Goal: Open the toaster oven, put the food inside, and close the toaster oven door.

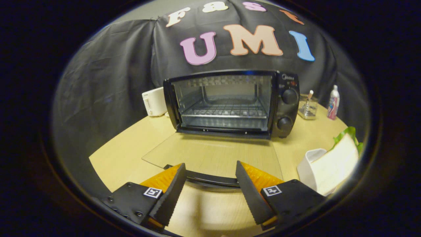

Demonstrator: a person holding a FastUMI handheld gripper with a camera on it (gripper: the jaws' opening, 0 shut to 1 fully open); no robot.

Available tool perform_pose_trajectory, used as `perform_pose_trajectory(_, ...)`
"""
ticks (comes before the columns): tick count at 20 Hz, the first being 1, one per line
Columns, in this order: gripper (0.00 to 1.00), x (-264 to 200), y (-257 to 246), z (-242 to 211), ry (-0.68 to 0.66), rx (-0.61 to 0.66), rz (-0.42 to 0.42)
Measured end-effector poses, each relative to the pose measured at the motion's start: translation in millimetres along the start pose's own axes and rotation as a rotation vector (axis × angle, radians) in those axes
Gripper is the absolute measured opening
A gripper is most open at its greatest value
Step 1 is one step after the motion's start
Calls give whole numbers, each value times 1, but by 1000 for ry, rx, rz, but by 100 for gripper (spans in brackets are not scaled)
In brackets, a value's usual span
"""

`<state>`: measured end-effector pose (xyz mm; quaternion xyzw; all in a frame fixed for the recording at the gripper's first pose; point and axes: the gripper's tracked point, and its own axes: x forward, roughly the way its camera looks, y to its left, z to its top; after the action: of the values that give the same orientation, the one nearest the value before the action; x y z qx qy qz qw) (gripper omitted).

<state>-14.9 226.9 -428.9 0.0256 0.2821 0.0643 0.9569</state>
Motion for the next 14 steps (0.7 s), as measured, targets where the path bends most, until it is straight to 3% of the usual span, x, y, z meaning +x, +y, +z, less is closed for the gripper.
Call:
perform_pose_trajectory(8,91,9,-4,9,-24,-29,-14)
perform_pose_trajectory(14,90,-8,-8,33,-30,65,108)
